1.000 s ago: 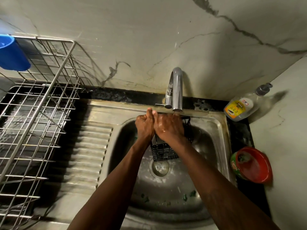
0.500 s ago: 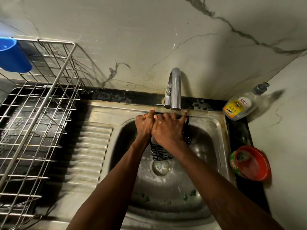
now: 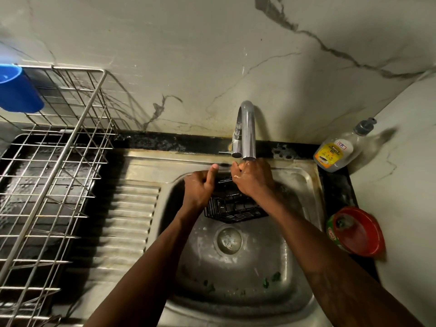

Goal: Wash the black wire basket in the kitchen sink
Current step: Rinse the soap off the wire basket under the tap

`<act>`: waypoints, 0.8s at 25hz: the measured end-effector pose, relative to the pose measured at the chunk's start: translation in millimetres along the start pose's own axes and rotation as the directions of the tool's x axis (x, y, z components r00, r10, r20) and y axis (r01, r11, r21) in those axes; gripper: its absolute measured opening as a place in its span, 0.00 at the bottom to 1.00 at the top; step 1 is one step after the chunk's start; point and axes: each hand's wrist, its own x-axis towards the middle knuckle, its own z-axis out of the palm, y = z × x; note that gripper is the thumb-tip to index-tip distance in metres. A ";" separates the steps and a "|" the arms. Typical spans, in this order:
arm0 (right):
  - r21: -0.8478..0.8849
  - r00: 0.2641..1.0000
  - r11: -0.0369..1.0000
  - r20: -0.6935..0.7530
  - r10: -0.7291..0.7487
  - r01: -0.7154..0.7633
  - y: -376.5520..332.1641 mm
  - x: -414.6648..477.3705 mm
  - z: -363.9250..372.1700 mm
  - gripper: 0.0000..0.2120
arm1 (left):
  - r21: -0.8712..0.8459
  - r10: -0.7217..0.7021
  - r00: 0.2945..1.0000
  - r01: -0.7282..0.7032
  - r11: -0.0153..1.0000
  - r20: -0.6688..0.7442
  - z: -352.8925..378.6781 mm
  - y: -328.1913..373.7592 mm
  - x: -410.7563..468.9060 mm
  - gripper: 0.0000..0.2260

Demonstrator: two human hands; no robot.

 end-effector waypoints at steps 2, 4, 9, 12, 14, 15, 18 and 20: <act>-0.054 0.999 0.997 -0.021 0.046 -0.048 -9.6 -4.6 1.5 0.25 | 0.254 0.129 0.990 -0.140 0.957 0.061 12.5 0.2 -2.9 0.28; 0.011 0.995 0.996 -0.050 0.088 -0.087 -18.2 -6.9 -0.2 0.25 | 0.200 0.049 0.999 -0.053 0.978 0.023 27.9 5.6 -6.3 0.28; 0.349 0.986 0.931 0.085 -0.141 0.103 -10.0 -31.0 23.7 0.29 | -0.180 -0.428 0.894 0.403 0.897 -0.132 23.2 -10.6 1.1 0.18; 0.294 0.986 0.953 0.124 -0.108 0.068 37.7 -38.7 35.4 0.32 | -0.241 -0.489 0.864 0.453 0.858 -0.119 8.2 -28.9 3.7 0.09; 0.179 0.975 0.961 0.109 0.192 -0.209 59.1 -36.9 40.9 0.36 | -0.270 -0.509 0.854 0.468 0.842 -0.106 6.8 -33.0 5.7 0.07; 0.135 0.960 0.952 0.092 0.265 -0.276 58.7 -32.8 46.8 0.35 | -0.262 -0.507 0.854 0.467 0.845 -0.114 8.4 -32.4 8.2 0.07; 0.198 0.997 0.978 0.044 0.064 -0.071 5.3 -23.6 55.2 0.30 | -0.162 -0.522 0.846 0.503 0.849 -0.108 15.2 -36.0 15.6 0.09; 0.151 0.986 0.975 0.009 -0.164 0.160 -24.6 -27.5 57.0 0.26 | -0.139 -0.507 0.862 0.499 0.855 -0.021 17.2 -45.4 18.4 0.10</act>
